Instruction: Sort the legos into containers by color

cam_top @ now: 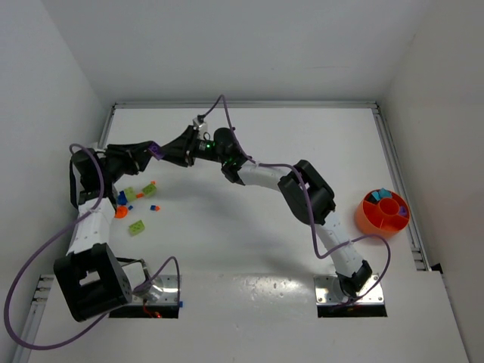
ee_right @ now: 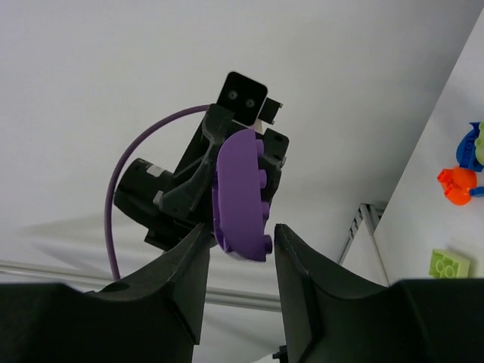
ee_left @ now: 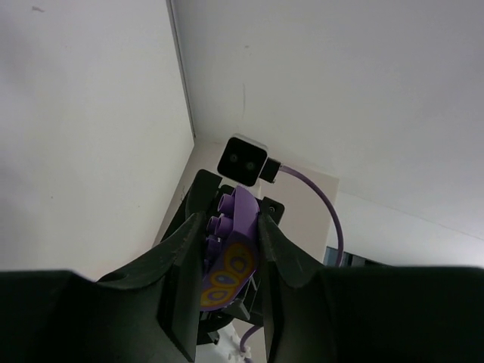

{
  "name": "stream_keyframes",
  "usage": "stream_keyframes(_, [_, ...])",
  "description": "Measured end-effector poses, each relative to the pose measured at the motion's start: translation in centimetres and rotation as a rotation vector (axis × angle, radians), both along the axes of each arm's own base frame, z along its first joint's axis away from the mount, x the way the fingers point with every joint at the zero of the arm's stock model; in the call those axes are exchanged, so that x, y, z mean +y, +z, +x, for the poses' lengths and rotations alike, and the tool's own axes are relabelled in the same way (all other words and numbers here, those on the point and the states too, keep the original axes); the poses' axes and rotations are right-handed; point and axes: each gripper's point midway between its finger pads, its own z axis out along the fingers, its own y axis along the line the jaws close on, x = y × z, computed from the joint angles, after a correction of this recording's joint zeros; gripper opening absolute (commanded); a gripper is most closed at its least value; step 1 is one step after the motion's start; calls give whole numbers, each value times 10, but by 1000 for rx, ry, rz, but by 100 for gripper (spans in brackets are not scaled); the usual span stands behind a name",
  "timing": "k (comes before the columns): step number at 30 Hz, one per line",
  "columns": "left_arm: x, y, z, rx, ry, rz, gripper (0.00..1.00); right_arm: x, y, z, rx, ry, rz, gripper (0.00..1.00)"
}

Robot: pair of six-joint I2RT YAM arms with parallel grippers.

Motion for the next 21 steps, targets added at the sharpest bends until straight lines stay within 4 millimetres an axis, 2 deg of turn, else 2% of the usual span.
stream_keyframes(3, [-7,-1,0,-3,-18,14,0,2,-1,1,-4,3,1,20])
stream_keyframes(5, [-6,-1,0,-7,-6,20,0,3,-2,1,-4,11,2,15])
stream_keyframes(6, [-5,-2,0,-7,0,22,2,3,-2,0,-6,12,3,9])
stream_keyframes(8, [-5,-2,0,-8,7,25,11,4,-3,-1,-8,13,5,3])
stream_keyframes(9, [-5,-2,-1,-9,8,28,20,4,-3,-1,-8,14,6,0])
stream_keyframes(11, [-5,-2,-2,-14,11,32,36,4,-4,-2,-12,15,9,0])
stream_keyframes(12, [-5,-2,-4,-15,11,34,59,3,-4,-3,-15,16,12,0])
stream_keyframes(13, [-6,-4,-5,-17,8,44,66,2,-6,-5,-17,16,12,0])
stream_keyframes(14, [-8,-5,-7,-14,2,42,80,1,-10,-6,-12,16,4,0])
stream_keyframes(16, [-9,-7,-10,-15,-7,48,98,-5,-26,-11,7,15,-28,0])
stream_keyframes(18, [-11,-10,-14,-9,-22,55,100,-15,-40,-18,24,15,-60,0])
stream_keyframes(21, [-9,-17,-18,5,-31,81,100,-35,-47,-31,11,29,-114,0])
